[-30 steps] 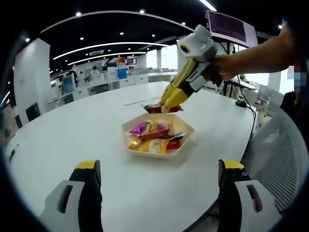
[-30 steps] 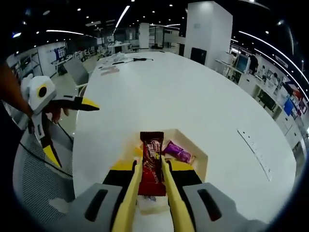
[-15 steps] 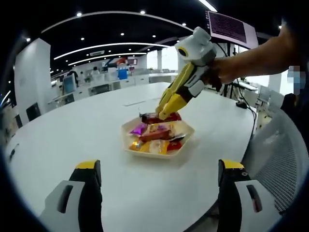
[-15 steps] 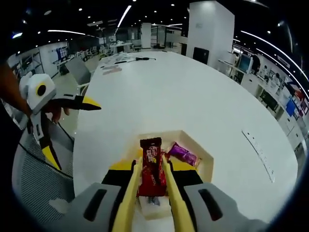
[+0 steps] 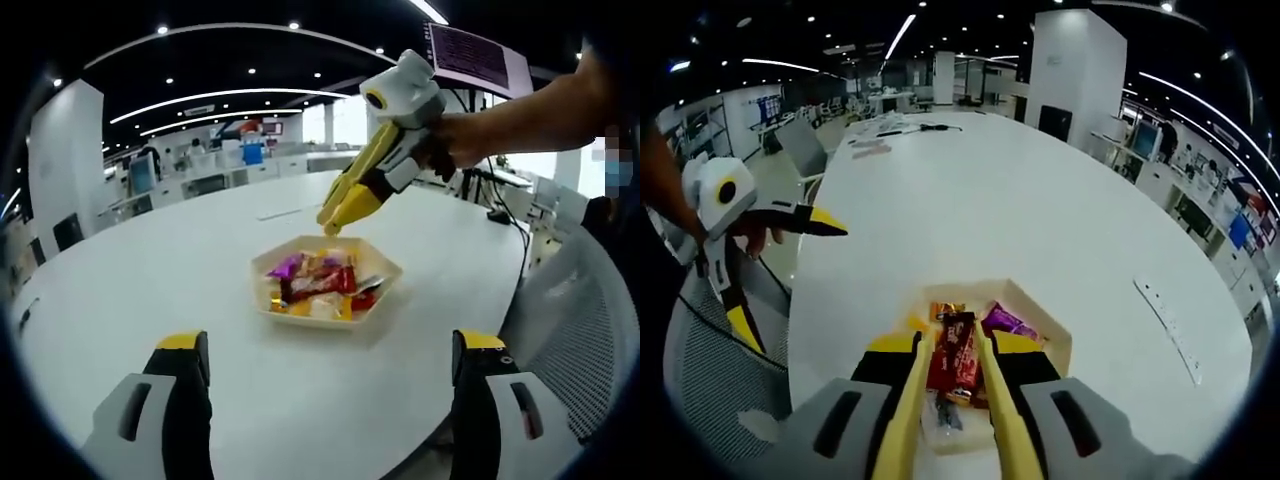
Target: Place the target food into the container with the food tongs after gripping and lifting it, then release it inside without dropping or visibly crushing the food.
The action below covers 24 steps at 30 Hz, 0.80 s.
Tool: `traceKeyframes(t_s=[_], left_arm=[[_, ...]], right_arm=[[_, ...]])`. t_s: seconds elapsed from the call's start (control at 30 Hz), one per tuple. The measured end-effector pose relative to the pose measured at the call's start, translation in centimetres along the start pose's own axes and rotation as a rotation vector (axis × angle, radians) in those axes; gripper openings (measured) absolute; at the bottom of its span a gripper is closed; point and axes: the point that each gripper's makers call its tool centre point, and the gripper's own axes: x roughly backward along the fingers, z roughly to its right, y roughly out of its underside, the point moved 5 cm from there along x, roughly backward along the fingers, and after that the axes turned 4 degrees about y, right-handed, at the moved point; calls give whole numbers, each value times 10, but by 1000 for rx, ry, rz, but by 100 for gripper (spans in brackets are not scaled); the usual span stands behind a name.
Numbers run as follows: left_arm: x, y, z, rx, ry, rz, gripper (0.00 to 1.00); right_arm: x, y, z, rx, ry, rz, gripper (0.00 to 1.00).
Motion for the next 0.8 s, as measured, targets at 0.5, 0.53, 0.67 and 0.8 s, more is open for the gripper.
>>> traceKeyframes(t_s=[0.5, 0.53, 0.67, 0.8], left_arm=[[1, -2, -2, 15, -7, 18, 98], [1, -3, -2, 16, -7, 22, 98], [1, -3, 1, 15, 3, 20, 98], [1, -3, 1, 18, 8, 23, 98]], right_arm=[[48, 6, 24, -40, 64, 78, 26], [52, 11, 26, -42, 72, 76, 26], [66, 23, 32, -56, 101, 74, 27], [80, 32, 38, -70, 131, 79, 27]])
